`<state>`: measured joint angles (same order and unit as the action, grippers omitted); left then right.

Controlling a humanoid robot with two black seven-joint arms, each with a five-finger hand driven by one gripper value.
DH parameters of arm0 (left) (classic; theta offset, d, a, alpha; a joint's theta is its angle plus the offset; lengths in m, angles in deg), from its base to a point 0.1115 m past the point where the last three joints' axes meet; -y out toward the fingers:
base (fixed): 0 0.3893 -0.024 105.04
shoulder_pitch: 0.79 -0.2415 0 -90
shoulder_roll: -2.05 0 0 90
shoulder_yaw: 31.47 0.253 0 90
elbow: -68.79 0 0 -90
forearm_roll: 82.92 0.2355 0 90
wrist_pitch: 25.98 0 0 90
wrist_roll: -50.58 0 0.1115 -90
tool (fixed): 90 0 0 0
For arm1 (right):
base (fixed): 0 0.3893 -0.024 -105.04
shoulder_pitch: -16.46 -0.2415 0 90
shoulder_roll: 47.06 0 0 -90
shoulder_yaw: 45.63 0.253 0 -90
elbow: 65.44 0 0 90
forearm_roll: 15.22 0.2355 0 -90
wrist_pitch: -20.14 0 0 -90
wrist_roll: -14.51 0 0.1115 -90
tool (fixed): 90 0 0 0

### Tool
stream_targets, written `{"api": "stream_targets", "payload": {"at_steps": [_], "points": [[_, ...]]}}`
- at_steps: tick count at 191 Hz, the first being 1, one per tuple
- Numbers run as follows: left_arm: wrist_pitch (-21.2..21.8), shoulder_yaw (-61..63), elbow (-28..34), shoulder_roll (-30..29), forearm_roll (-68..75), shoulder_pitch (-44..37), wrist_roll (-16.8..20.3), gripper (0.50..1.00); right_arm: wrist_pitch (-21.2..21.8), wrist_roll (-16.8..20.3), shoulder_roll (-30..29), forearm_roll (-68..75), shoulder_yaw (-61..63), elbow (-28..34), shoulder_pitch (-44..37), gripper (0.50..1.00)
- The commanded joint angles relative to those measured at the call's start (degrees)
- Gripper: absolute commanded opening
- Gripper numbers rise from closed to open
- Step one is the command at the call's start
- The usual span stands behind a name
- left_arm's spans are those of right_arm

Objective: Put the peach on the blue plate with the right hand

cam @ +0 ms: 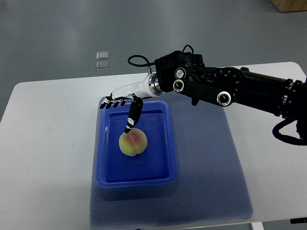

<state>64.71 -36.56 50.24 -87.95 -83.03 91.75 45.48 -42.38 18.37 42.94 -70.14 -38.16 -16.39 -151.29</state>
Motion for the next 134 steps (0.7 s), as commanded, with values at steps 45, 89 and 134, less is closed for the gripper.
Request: {"api": "stream_targets", "payload": {"at_steps": [45,89,134], "points": [[0.0,0.0,-0.1,0.0,0.0,0.0,0.0,1.0,-1.1,-0.3,6.5,8.0,27.7,-0.1,9.6,0.932],[0.0,0.1,0.0,0.0,0.0,0.0,0.0,1.0,-5.4,-8.0,6.3,20.2,51.4,-0.9,25.5,0.932],[0.0,0.2,-0.1,0.0,0.0,0.0,0.0,1.0,-13.9,-15.8,4.0,37.6,55.2,-7.7,31.7,0.932]]}}
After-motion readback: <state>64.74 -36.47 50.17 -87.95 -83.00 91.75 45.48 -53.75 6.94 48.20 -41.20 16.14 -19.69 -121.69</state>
